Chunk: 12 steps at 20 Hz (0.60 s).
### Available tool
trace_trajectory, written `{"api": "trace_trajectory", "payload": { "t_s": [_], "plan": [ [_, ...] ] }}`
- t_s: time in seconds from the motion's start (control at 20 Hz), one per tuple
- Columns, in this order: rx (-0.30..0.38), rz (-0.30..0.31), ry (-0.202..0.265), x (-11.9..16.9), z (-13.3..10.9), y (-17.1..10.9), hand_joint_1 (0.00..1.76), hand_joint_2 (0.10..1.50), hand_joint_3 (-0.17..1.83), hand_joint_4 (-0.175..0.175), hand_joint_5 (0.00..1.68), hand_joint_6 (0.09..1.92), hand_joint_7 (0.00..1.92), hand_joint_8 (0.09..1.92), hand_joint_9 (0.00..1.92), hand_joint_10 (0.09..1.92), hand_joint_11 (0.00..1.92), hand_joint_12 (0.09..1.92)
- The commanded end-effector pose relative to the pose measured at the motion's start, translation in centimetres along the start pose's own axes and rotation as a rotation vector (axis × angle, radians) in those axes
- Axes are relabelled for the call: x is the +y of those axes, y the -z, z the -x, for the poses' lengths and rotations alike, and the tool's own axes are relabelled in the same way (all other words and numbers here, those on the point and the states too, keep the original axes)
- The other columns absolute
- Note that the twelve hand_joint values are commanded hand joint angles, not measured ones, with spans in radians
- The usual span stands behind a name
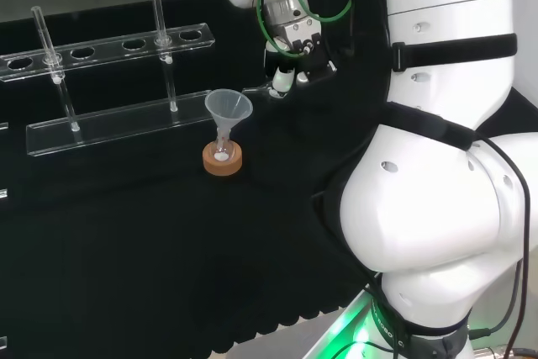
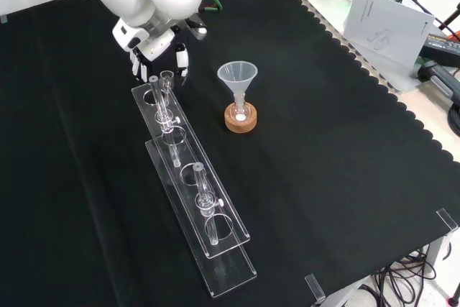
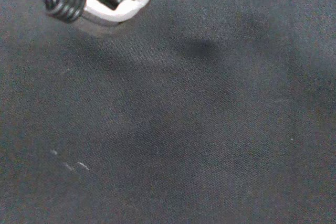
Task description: Put the weighing funnel back on the table.
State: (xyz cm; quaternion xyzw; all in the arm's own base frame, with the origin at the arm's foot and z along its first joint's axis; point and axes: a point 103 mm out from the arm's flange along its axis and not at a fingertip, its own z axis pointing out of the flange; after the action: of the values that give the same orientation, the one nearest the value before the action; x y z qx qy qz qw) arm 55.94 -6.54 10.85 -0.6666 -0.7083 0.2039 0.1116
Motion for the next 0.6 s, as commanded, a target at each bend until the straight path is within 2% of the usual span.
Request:
{"api": "trace_trajectory", "payload": {
  "t_s": [0.05, 0.6],
  "plan": [
    [-0.012, -0.022, 0.008, 0.9, -0.5, -0.9, 1.11, 0.69, 0.62, 0.175, 1.24, 0.71, 0.68, 0.64, 1.07, 0.26, 0.86, 1.01],
    [-0.012, -0.042, 0.013, 2.1, -0.5, -2.2, 1.11, 0.69, 0.62, 0.175, 1.24, 0.71, 0.68, 0.64, 1.07, 0.25, 0.86, 1.01]
  ]
}}
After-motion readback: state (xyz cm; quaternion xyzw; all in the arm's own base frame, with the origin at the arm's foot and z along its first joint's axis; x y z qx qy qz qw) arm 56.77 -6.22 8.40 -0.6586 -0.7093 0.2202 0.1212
